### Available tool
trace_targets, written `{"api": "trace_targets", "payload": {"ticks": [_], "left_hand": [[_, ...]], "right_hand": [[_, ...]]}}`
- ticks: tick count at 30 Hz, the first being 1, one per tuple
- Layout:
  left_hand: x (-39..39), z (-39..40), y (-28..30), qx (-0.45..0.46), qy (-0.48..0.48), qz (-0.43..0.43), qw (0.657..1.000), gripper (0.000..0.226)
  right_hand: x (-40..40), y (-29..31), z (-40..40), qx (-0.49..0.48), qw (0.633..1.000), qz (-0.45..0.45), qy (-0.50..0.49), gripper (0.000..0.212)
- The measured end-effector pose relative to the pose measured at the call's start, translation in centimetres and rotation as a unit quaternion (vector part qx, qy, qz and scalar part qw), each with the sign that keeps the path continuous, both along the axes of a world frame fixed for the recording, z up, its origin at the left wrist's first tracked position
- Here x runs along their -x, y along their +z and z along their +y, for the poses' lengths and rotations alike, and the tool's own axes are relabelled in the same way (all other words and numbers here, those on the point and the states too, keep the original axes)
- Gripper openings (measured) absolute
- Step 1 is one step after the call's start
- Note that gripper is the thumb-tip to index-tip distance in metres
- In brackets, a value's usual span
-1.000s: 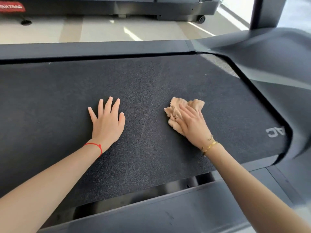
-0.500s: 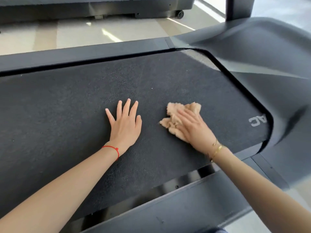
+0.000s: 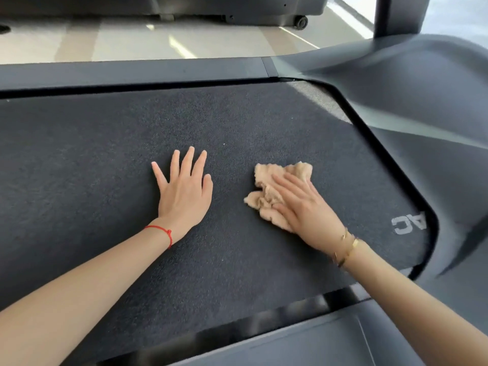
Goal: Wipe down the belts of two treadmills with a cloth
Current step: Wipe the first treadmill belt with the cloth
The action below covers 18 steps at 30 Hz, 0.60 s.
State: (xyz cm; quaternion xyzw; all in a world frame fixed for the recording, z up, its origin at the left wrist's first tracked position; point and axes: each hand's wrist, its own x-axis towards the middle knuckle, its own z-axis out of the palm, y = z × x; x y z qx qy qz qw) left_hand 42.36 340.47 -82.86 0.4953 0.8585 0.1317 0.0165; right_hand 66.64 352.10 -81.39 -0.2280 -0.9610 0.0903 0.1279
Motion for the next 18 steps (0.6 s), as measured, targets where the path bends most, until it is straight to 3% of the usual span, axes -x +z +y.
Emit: {"api": "trace_targets", "payload": {"ticks": [7,11,14,18], "left_hand": [[-0.3,0.2,-0.1,0.0,0.018,0.017,1.0,0.057],[-0.5,0.2,0.2,0.009,0.019,0.028,0.999,0.063],[-0.4,0.2,0.2,0.015,0.019,0.029,0.999,0.063],[-0.4,0.1,0.2,0.022,0.018,0.029,0.999,0.063]], "right_hand": [[8.7,1.9,11.7,0.012,0.995,-0.03,-0.095,0.069],[12.0,1.9,9.0,0.006,1.0,-0.01,-0.025,0.065],[10.4,0.4,7.7,0.013,1.0,-0.008,0.025,0.056],[8.5,0.2,10.4,-0.006,0.999,0.021,0.04,0.059]]}}
